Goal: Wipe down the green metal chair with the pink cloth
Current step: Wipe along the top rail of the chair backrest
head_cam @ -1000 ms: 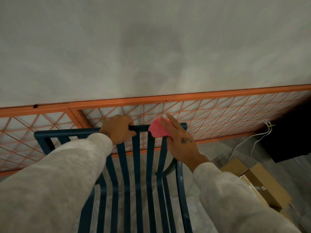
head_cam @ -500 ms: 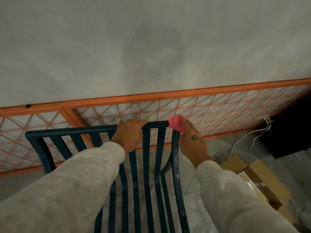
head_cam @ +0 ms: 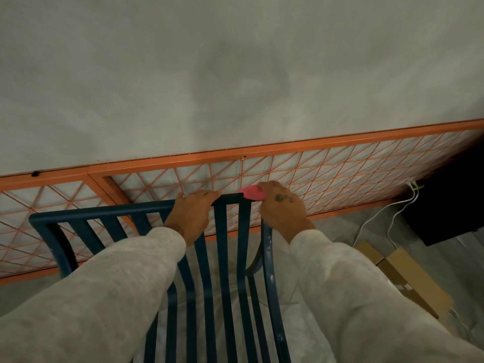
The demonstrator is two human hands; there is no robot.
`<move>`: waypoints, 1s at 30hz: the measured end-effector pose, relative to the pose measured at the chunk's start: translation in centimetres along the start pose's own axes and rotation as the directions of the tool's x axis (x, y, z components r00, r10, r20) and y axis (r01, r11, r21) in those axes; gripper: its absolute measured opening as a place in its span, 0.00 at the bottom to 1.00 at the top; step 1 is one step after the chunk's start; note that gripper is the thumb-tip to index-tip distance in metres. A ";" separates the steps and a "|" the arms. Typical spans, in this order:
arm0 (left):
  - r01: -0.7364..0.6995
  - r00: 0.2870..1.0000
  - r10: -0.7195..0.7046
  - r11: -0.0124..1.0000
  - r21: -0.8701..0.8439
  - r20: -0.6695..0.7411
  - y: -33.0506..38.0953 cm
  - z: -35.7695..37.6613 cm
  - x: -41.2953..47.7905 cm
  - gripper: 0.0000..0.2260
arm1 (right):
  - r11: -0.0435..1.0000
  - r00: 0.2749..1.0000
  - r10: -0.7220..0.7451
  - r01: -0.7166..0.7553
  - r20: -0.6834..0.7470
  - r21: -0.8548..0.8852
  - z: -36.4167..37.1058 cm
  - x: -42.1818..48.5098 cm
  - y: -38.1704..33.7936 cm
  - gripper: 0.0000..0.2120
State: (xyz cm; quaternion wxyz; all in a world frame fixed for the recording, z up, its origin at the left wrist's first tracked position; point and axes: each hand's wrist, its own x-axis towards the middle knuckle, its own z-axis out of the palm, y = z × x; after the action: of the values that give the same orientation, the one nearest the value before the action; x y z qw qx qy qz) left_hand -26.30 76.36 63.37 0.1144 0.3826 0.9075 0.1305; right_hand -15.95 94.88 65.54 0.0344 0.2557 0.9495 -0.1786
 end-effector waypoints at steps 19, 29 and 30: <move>0.028 0.999 -0.025 0.996 0.087 -0.032 0.6 0.0 -0.3 0.29 | 0.902 0.918 -0.396 0.392 0.015 -0.180 4.2 -1.3 -0.7 0.41; 0.029 0.999 -0.027 0.998 -0.052 0.043 0.0 -0.5 0.5 0.12 | 0.893 0.992 -0.038 0.090 -0.124 0.442 3.5 -2.9 5.5 0.34; 0.033 0.998 -0.028 0.997 -0.065 0.063 0.3 -0.9 0.7 0.08 | 0.812 0.996 0.043 0.012 -0.079 0.583 3.1 -3.2 5.5 0.31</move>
State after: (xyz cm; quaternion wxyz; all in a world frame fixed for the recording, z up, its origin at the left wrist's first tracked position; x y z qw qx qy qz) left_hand -26.84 76.92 64.22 0.1572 0.3686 0.9044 0.1468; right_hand -10.48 96.72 61.39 -0.0862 0.2693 0.8475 -0.4491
